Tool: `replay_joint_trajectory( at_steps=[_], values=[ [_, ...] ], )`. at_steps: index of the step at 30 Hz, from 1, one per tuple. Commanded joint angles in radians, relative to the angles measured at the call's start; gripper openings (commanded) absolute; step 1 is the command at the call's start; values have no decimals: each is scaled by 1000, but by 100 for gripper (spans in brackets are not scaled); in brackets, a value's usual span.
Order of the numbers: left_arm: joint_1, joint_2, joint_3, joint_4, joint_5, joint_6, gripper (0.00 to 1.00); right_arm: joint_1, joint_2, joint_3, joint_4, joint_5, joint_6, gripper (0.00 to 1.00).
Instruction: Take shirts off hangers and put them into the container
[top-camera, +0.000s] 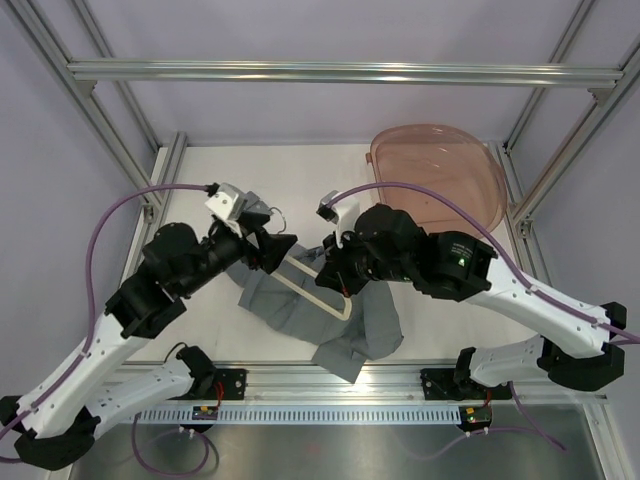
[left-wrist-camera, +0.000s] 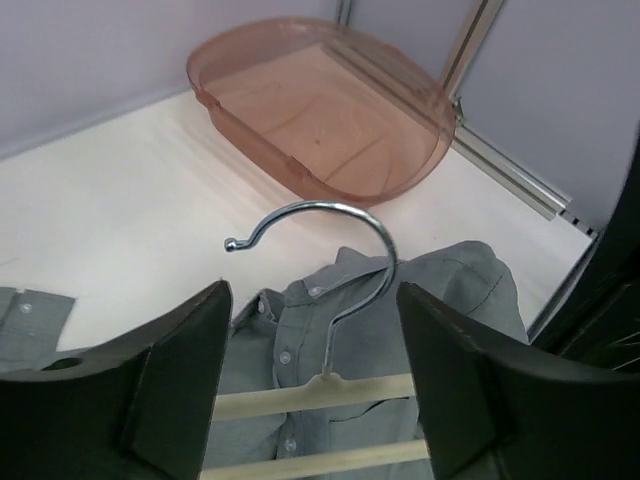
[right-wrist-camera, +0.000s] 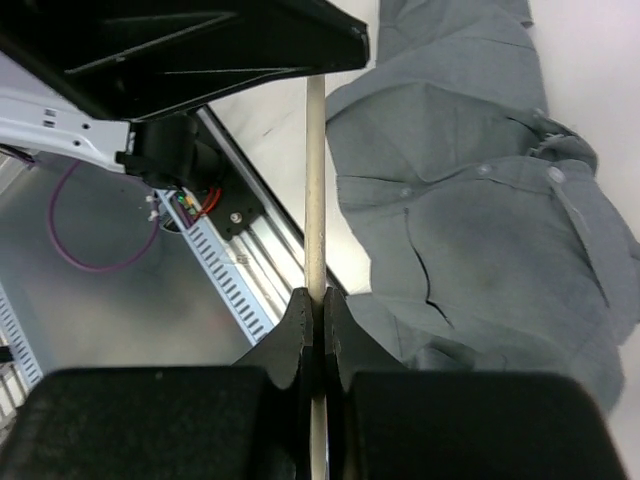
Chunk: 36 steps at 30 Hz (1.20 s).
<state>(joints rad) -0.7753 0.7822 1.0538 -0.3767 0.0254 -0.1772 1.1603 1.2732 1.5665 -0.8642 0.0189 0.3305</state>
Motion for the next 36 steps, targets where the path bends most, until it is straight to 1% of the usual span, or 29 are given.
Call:
replay_joint_trajectory(
  at_steps=[1, 2, 5, 6, 10, 12, 13, 14, 15, 17, 18, 19, 21, 22, 23, 24, 28, 30, 32, 36],
  values=[
    [-7, -52, 6, 118, -61, -21, 83, 16, 26, 47, 114, -23, 24, 0],
    [-8, -70, 11, 95, -106, -25, 89, 16, 47, 59, 114, -22, 27, 0],
    [-10, -129, -8, 94, -191, -34, 99, 18, 101, 113, 102, -23, 27, 0],
    [-10, -170, -12, 94, -203, -34, 99, 21, 112, 119, 105, -23, 24, 0],
    [-10, -230, 8, 50, -271, -33, 99, 19, 161, 173, 100, 27, 31, 0],
    [-10, -260, 34, -17, -393, -86, 99, 19, 182, 200, 96, 74, 42, 0],
    [-10, -271, 41, -51, -439, -109, 97, 19, 202, 245, 88, 96, 42, 0],
    [-10, -281, 49, -127, -534, -139, 93, 21, 215, 274, 79, 152, 44, 0],
    [-10, -288, 49, -161, -565, -177, 88, 19, 230, 305, 53, 192, 47, 0],
    [-10, -310, 32, -232, -614, -209, 77, 16, 285, 420, 25, 260, 45, 0],
    [-10, -314, 6, -247, -624, -226, 76, 12, 310, 462, 10, 304, 41, 0],
    [-10, -316, -6, -263, -628, -257, 75, 3, 357, 553, -14, 311, 39, 0],
    [-10, -317, -35, -309, -640, -304, 72, -37, 409, 644, -32, 273, 36, 0],
    [-10, -325, -50, -311, -637, -315, 71, -48, 464, 735, -44, 267, 36, 0],
    [-10, -348, -64, -304, -631, -326, 70, -57, 495, 791, -59, 259, 36, 0],
    [-10, -357, -92, -288, -625, -326, 69, -69, 562, 910, -99, 253, 28, 0],
    [-9, -377, -113, -289, -602, -320, 69, -115, 681, 1116, -150, 199, 24, 0],
    [-9, -388, -117, -288, -585, -318, 69, -140, 693, 1124, -119, 175, 28, 0],
    [-9, -397, -123, -280, -570, -315, 69, -177, 686, 1083, -87, 147, 31, 0],
    [-9, -394, -124, -283, -564, -308, 69, -205, 695, 1073, -47, 144, 19, 0]
  ],
)
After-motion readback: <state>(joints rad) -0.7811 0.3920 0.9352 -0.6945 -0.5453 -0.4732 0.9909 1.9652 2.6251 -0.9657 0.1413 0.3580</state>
